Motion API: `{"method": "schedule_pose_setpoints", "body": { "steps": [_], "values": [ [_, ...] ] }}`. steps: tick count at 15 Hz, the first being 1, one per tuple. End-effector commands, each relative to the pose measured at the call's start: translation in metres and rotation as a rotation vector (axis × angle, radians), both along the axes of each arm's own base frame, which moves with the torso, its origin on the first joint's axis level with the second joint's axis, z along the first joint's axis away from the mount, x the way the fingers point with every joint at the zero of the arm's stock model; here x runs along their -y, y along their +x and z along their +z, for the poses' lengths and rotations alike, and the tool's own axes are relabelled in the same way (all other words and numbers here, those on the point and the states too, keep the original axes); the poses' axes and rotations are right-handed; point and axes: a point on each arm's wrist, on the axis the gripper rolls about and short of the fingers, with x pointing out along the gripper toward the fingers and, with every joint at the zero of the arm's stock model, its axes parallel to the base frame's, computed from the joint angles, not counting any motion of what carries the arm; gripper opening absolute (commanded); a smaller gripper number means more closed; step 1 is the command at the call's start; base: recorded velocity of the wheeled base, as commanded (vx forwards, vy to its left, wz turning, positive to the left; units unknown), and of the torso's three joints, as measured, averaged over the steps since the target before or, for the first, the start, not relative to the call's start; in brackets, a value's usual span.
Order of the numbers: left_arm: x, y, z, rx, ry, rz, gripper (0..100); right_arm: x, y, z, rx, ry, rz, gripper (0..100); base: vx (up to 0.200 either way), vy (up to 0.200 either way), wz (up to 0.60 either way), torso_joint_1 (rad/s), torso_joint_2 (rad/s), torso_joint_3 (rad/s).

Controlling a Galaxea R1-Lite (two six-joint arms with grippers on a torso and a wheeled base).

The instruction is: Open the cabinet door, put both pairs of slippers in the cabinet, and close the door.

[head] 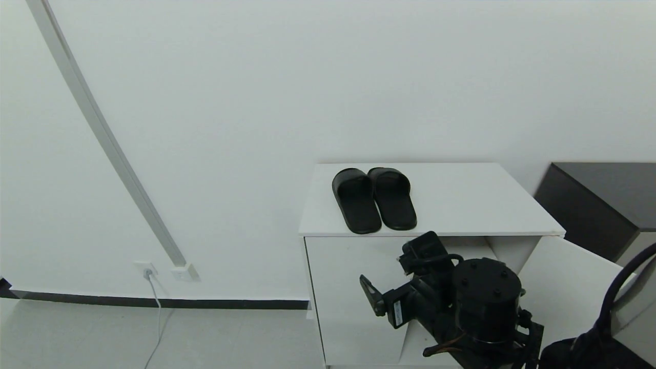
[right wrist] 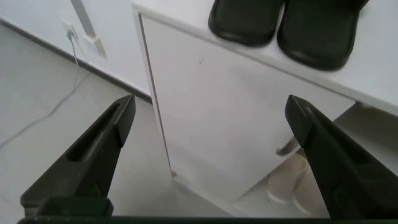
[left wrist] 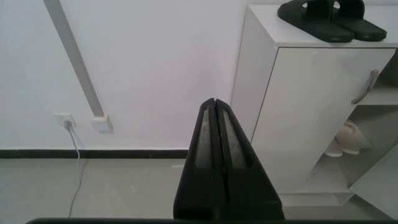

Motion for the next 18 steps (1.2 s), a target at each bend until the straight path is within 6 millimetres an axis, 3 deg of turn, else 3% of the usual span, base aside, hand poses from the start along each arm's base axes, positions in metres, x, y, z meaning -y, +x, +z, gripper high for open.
{"method": "schedule_pose_setpoints", "body": {
  "steps": [1,4,9,14,18],
  "values": [
    [0.000,0.000,0.000,-0.001,-0.001,-0.001,0,0.000,0.000,0.029,-0.004,0.044,-0.005,100,0.000,0.000,0.00,0.000,0.00,0.000],
    [0.000,0.000,0.000,-0.001,0.001,-0.001,0,-0.005,0.005,0.064,-0.084,0.065,-0.029,100,0.000,0.000,0.00,0.000,0.00,0.000],
    [0.000,0.000,0.000,-0.001,0.002,-0.001,0,-0.017,0.017,0.095,-0.149,0.073,-0.126,100,0.000,0.000,0.00,0.000,0.00,0.000],
    [0.000,0.000,0.000,-0.001,0.001,-0.002,0,-0.015,0.020,0.085,-0.169,0.060,-0.166,100,0.000,0.000,0.00,0.000,0.00,0.000],
    [0.000,0.000,0.000,-0.003,0.002,-0.004,0,-0.013,0.024,0.073,-0.191,0.039,-0.180,100,0.200,0.000,0.00,-0.001,0.00,0.005]
  ]
}}
